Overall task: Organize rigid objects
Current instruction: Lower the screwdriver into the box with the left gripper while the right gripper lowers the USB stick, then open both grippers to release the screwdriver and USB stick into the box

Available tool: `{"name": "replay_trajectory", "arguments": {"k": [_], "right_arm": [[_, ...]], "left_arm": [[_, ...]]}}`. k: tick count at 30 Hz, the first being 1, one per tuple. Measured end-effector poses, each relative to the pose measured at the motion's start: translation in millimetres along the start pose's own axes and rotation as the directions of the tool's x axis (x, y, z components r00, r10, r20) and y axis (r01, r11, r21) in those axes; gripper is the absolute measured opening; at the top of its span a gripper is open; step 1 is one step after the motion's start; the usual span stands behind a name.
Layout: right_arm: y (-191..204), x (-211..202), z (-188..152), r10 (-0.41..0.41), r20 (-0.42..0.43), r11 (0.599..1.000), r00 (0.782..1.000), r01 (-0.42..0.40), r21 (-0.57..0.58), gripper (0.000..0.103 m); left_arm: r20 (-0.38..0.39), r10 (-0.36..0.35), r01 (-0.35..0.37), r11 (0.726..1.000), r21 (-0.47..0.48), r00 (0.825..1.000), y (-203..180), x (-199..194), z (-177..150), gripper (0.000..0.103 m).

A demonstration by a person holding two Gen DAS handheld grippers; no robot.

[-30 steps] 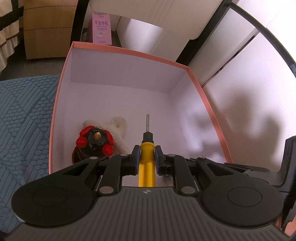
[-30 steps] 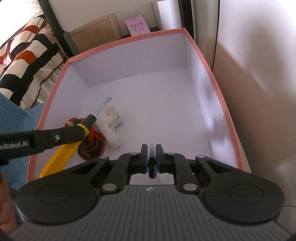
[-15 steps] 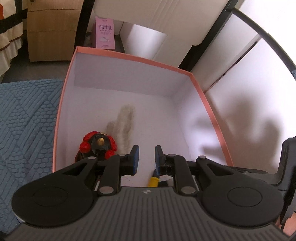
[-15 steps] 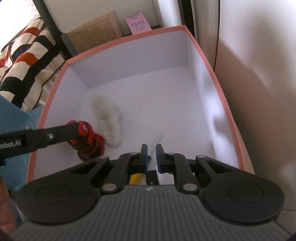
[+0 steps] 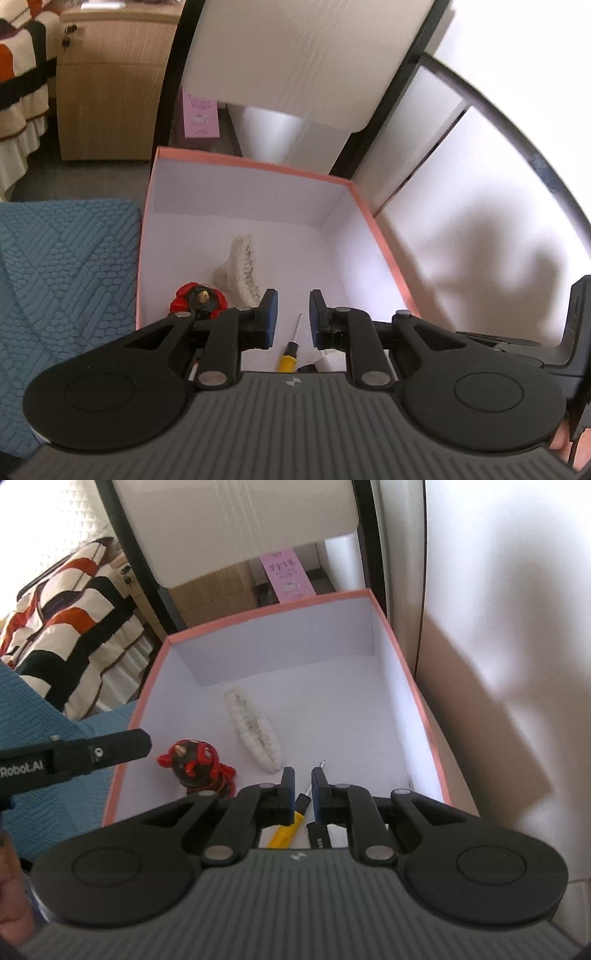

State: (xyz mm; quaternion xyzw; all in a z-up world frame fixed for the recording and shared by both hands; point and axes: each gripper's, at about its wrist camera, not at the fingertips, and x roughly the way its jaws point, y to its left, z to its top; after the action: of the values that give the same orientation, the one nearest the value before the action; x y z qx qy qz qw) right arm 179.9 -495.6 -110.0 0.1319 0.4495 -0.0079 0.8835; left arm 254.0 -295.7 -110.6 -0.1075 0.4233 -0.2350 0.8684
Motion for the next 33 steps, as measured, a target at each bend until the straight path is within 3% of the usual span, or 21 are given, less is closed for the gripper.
{"name": "replay_trajectory", "arguments": {"k": [17, 33], "right_arm": [[31, -71, -21, 0.028, 0.091, 0.999, 0.995, -0.024, -0.041, 0.013], [49, -117, -48, 0.044, 0.151, 0.998, 0.988, -0.035, -0.056, 0.013]], "left_arm": [[0.110, -0.001, -0.003, 0.999, 0.036, 0.994, -25, -86, -14, 0.020], [0.148, 0.010, -0.017, 0.999, 0.046, 0.989, -28, -136, -35, 0.020]]}}
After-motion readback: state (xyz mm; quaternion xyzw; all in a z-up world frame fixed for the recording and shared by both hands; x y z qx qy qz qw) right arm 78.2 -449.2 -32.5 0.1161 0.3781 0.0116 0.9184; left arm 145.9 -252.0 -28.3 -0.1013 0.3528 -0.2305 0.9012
